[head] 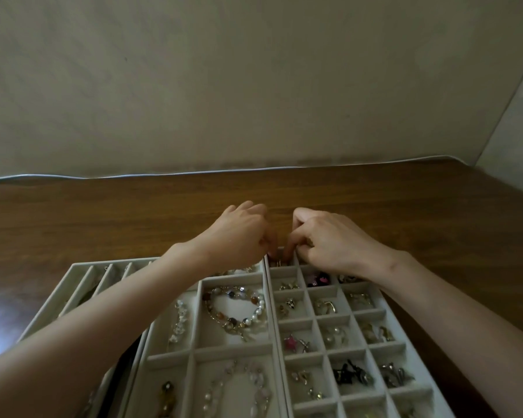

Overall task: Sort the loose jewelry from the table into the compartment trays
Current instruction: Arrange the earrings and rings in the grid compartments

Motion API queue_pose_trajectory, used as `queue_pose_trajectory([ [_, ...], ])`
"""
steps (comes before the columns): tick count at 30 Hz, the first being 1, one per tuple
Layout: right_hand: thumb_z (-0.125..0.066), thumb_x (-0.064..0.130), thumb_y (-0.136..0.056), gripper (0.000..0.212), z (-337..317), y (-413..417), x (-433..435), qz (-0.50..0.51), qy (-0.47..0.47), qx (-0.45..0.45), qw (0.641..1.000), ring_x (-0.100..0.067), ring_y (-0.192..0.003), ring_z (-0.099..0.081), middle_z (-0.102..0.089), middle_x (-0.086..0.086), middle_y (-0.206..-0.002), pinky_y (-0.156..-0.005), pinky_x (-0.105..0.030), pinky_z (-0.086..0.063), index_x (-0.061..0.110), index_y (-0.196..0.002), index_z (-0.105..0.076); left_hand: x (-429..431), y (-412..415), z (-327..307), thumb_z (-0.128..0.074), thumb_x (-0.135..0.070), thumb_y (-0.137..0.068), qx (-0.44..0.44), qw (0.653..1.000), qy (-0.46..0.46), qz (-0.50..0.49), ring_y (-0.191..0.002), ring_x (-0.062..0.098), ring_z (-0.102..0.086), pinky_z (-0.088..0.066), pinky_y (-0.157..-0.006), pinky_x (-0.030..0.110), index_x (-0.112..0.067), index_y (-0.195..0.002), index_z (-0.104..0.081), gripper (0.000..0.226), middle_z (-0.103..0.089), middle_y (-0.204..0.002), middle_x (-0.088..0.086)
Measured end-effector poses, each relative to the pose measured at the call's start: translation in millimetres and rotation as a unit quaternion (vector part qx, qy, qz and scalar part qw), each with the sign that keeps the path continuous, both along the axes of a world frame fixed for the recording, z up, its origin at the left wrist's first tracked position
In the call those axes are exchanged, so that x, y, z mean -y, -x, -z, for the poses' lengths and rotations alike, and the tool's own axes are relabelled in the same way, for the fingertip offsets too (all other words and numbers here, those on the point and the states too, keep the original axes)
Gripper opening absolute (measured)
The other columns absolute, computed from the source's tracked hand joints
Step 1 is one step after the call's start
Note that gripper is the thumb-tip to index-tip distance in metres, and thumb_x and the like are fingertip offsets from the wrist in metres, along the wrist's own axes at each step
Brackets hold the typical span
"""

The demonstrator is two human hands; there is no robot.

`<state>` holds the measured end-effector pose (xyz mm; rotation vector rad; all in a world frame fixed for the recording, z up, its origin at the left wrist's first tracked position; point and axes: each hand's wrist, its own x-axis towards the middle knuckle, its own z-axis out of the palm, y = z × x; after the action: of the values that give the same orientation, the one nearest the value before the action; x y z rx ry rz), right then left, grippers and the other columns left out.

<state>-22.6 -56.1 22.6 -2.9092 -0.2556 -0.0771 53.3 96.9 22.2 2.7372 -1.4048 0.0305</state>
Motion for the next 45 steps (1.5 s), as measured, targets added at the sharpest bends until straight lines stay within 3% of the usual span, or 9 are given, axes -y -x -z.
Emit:
queue_pose_trajectory([
  [7, -0.05, 0.009, -0.091, 0.033, -10, 2, 10, 0.018, -0.059, 0.033, 0.998, -0.01, -0.076, -0.05, -0.05, 0.005, -0.089, -0.065, -0.027, -0.045, 0.034, -0.089, -0.071, -2, -2, -10, -0.043, -0.014, -0.088, -0.001, 0.999, 0.046, -0.009, -0.094, 0.009, -0.036, -0.027, -0.081, 0.024, -0.035, -0.092, -0.07, 0.034, -0.036, -0.083, -0.013],
  [12, -0.053, 0.014, -0.092, 0.026, -8, 5, 12, 0.025, -0.057, 0.034, 0.997, -0.006, -0.075, -0.047, -0.048, 0.01, -0.086, -0.062, -0.02, -0.034, 0.034, -0.092, -0.07, -4, -4, -16, -0.043, -0.015, -0.088, -0.002, 0.998, 0.062, -0.01, -0.091, 0.008, -0.033, -0.025, -0.08, 0.024, -0.035, -0.09, -0.07, 0.034, -0.031, -0.078, -0.017],
  [18, -0.061, 0.032, -0.089, 0.01, -6, 2, -2, 0.013, -0.008, 0.038, 0.999, -0.005, -0.074, -0.047, -0.046, 0.013, -0.083, -0.057, -0.016, -0.029, 0.032, -0.094, -0.07, -3, -6, -14, -0.044, -0.013, -0.088, -0.008, 0.998, 0.069, -0.012, -0.091, 0.009, -0.033, -0.027, -0.08, 0.025, -0.032, -0.089, -0.071, 0.033, -0.031, -0.076, -0.016],
  [20, -0.065, 0.037, -0.086, 0.014, -5, 0, -12, 0.017, 0.04, 0.045, 0.998, -0.006, -0.074, -0.046, -0.043, 0.014, -0.081, -0.058, -0.017, -0.028, 0.028, -0.096, -0.07, -4, -6, -14, -0.044, -0.011, -0.088, -0.021, 0.997, 0.072, -0.014, -0.09, 0.009, -0.033, -0.03, -0.081, 0.026, -0.032, -0.086, -0.071, 0.034, -0.031, -0.076, -0.016],
  [24, -0.063, 0.026, -0.09, 0.012, -5, 2, -29, 0.029, 0.119, 0.06, 0.991, -0.015, -0.077, -0.048, -0.048, 0.003, -0.089, -0.067, -0.027, -0.036, 0.014, -0.093, -0.064, -7, -2, -10, -0.045, -0.008, -0.089, -0.05, 0.998, 0.039, 0.002, -0.099, 0.009, -0.038, -0.032, -0.088, 0.026, -0.034, -0.09, -0.072, 0.037, -0.043, -0.088, -0.014],
  [28, -0.054, 0.01, -0.093, 0.011, -9, 9, -40, 0.043, 0.131, 0.06, 0.989, -0.017, -0.077, -0.047, -0.051, -0.002, -0.092, -0.07, -0.029, -0.037, 0.018, -0.086, -0.051, -6, 2, -4, -0.045, -0.01, -0.089, -0.051, 0.999, -0.011, 0.016, -0.112, 0.013, -0.039, -0.031, -0.1, 0.031, -0.037, -0.102, -0.069, 0.038, -0.05, -0.111, -0.003],
  [32, -0.051, 0.007, -0.094, 0.009, -12, 10, -49, 0.057, 0.155, 0.047, 0.985, -0.021, -0.086, -0.057, -0.057, -0.005, -0.096, -0.071, -0.029, -0.037, 0.016, -0.091, -0.051, -7, 4, -4, -0.045, -0.011, -0.09, -0.032, 0.999, -0.032, 0.023, -0.115, 0.014, -0.038, -0.031, -0.1, 0.029, -0.034, -0.109, -0.066, 0.037, -0.048, -0.114, -0.003],
  [37, -0.052, 0.011, -0.094, 0.014, -13, 3, -48, 0.082, 0.15, 0.022, 0.985, -0.018, -0.074, -0.049, -0.05, -0.001, -0.082, -0.068, -0.029, -0.037, 0.017, -0.083, -0.046, -8, 4, -3, -0.045, -0.01, -0.089, -0.049, 0.998, -0.02, 0.022, -0.114, 0.014, -0.038, -0.031, -0.1, 0.03, -0.034, -0.107, -0.067, 0.037, -0.048, -0.114, -0.003],
  [45, -0.061, 0.013, -0.088, 0.007, -11, -7, -37, 0.129, 0.083, -0.002, 0.988, -0.018, -0.079, -0.056, -0.063, 0.001, -0.088, -0.065, -0.029, -0.038, 0.018, -0.083, -0.062, -8, 5, -3, -0.045, -0.01, -0.088, -0.05, 0.999, -0.008, 0.015, -0.114, 0.016, -0.039, -0.031, -0.1, 0.031, -0.033, -0.104, -0.069, 0.037, -0.049, -0.11, -0.002],
])
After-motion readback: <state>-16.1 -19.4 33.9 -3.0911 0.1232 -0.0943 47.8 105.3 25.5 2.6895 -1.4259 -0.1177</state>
